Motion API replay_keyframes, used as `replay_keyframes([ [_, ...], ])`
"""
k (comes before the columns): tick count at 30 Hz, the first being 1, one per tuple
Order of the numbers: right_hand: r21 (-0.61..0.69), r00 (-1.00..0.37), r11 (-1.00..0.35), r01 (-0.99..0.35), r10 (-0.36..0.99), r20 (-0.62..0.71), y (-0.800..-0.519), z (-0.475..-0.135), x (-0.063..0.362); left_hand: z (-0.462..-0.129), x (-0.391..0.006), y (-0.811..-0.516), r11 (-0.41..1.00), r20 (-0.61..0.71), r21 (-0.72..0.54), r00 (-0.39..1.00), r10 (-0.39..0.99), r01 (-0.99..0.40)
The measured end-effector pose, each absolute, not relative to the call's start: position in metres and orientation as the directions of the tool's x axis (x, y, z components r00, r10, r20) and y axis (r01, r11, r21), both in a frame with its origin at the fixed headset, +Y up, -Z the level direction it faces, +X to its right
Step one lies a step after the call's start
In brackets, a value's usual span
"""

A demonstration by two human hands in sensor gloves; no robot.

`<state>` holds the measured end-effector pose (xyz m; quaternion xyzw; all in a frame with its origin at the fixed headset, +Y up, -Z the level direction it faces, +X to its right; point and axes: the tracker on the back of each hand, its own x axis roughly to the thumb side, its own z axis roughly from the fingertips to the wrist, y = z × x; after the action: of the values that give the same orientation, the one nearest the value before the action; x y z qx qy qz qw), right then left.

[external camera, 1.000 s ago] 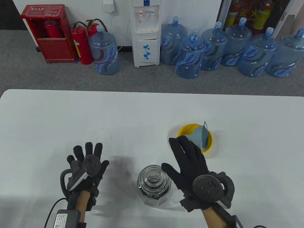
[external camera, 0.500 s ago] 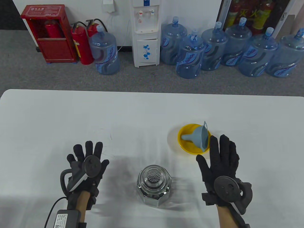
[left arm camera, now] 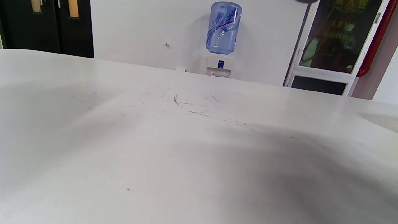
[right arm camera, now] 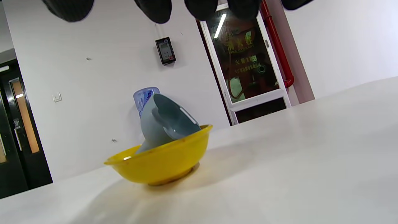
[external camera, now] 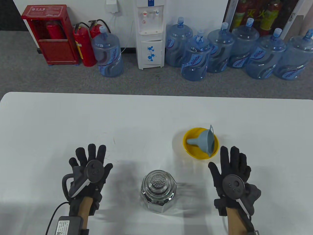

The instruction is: Transfer coffee beans through funnel into glass jar

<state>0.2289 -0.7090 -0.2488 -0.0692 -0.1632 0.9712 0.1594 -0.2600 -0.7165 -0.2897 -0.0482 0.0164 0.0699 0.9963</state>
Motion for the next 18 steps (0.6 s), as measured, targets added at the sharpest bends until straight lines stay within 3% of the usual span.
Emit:
replay_keyframes([
  [18, -0.330, -0.933, -0.894, -0.303, 0.349, -0.088, -0.7128, -0.2487, 0.2298, -0.2898, -0.2632, -0.7199, 0.980, -0.040, -0.098, 0.985, 0.170, -0.173],
])
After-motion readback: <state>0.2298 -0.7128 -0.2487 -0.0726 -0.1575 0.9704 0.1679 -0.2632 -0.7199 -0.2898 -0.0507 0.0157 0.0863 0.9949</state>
